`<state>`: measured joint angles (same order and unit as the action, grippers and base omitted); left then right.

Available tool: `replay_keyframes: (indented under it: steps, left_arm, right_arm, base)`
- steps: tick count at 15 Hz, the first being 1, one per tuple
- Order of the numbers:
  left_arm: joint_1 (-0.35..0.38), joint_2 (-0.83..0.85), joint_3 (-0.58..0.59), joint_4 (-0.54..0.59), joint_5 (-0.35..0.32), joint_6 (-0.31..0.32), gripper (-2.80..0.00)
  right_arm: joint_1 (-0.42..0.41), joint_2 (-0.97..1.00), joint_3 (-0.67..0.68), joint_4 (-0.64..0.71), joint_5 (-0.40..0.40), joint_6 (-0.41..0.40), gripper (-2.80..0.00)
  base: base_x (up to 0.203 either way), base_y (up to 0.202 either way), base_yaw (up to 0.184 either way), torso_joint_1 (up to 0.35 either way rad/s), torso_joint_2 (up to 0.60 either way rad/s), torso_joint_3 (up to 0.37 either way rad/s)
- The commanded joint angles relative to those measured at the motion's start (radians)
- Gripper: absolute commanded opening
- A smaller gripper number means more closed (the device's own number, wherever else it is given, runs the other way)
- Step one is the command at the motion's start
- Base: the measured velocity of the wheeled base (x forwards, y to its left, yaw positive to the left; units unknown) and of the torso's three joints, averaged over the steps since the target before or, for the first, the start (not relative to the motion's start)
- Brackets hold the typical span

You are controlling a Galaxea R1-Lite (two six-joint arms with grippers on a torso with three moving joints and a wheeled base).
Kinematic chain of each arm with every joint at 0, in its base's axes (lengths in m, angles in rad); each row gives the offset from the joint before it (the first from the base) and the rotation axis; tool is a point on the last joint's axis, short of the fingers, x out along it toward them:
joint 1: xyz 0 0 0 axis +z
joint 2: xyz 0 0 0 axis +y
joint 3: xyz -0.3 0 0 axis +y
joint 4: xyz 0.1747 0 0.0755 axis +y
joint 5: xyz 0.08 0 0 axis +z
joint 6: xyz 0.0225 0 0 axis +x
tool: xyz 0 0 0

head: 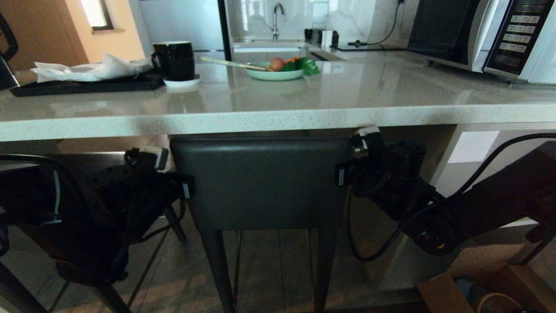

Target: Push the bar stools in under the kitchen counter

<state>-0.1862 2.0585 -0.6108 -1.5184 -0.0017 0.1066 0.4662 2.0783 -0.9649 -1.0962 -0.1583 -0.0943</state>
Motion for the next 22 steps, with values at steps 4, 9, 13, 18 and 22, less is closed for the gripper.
replay_keyframes:
  steps: [4, 9, 13, 18, 22]
  left_arm:
    - [0.101, -0.019, 0.063, -0.012, 0.0, -0.008, -2.8]
    - [0.133, -0.073, 0.122, -0.012, -0.033, -0.012, -2.8]
    - [0.114, -0.134, 0.204, -0.012, -0.032, -0.014, -2.8]
    - [0.065, -0.324, 0.408, -0.012, -0.018, -0.05, -2.8]
    - [0.068, -0.581, 0.525, 0.001, -0.007, -0.02, -2.8]
  right_arm:
    - [-0.064, -0.061, 0.064, -0.022, 0.001, 0.001, -2.8]
    - [-0.111, -0.122, 0.113, -0.028, 0.005, 0.001, -2.8]
    - [-0.092, -0.173, 0.189, -0.046, 0.002, 0.001, -2.8]
    - [-0.061, -0.38, 0.394, -0.071, -0.009, -0.005, -2.8]
    - [-0.069, -0.666, 0.469, 0.003, -0.032, -0.035, -2.8]
  base:
    - [0.0, 0.0, 0.0, 0.0, 0.0, 0.0]
    - [0.0, 0.0, 0.0, 0.0, 0.0, 0.0]
    - [0.0, 0.0, 0.0, 0.0, 0.0, 0.0]
    - [0.0, 0.0, 0.0, 0.0, 0.0, 0.0]
    - [0.0, 0.0, 0.0, 0.0, 0.0, 0.0]
